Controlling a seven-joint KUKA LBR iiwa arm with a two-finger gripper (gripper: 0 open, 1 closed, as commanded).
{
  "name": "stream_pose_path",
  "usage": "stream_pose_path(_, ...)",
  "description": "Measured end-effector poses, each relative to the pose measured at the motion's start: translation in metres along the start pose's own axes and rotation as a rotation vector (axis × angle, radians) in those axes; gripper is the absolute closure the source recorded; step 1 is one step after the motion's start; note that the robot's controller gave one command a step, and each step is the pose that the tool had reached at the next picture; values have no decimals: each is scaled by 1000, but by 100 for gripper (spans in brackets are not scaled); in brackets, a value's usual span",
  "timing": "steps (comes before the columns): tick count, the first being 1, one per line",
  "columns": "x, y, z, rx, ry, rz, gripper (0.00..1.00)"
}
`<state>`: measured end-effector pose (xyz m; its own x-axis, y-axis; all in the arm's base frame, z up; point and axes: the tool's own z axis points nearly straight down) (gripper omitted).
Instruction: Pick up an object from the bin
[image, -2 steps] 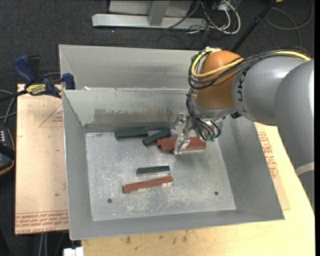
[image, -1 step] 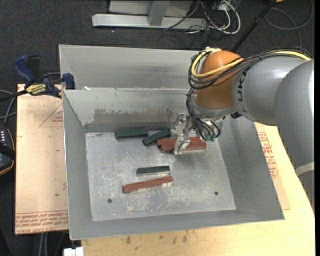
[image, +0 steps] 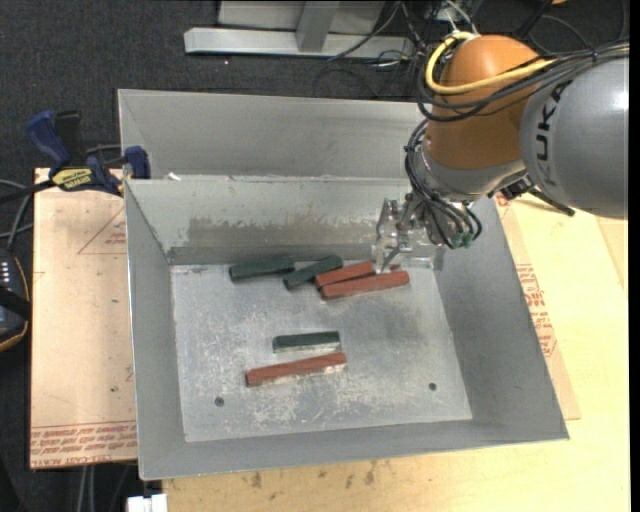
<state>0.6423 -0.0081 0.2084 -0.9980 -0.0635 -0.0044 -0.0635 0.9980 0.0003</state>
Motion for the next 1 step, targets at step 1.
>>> stream_pose_path(1,0,0,0,0,1,0,0)
